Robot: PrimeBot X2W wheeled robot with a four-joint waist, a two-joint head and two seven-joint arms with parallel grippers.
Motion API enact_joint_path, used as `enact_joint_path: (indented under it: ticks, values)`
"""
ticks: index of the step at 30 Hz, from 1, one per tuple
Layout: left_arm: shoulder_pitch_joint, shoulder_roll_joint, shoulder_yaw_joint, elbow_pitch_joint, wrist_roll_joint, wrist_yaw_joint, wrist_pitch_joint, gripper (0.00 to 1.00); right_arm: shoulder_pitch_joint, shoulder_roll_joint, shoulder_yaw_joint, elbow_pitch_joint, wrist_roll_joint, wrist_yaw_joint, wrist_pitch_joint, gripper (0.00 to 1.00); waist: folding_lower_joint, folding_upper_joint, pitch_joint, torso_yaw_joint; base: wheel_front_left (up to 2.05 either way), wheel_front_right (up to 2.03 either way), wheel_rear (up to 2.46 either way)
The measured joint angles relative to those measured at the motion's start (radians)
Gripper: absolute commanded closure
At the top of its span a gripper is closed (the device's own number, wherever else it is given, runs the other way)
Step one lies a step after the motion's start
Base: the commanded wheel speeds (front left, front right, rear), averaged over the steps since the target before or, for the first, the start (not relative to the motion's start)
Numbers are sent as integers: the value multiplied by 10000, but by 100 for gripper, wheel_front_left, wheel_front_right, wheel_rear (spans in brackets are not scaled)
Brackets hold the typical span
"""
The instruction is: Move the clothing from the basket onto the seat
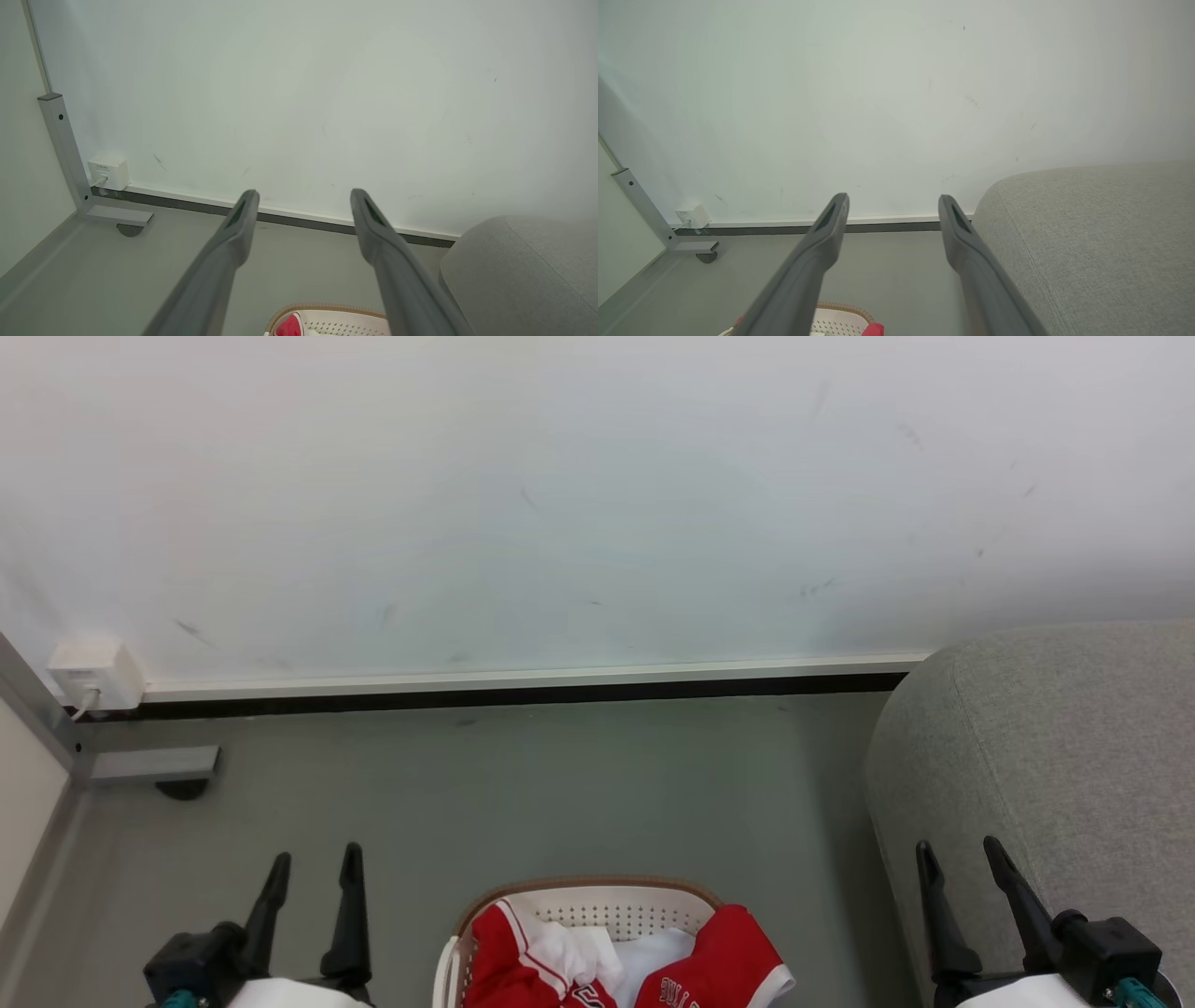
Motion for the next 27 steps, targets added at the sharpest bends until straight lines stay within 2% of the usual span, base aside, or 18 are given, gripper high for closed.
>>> enact_joint_path:
  ticks: [27]
  values:
    - [-4,-8,-130,-209,2056,-27,-520,0,-33,-23,138,-268,-1561,0,-523,0,-1,0,-22,30,0,0,0]
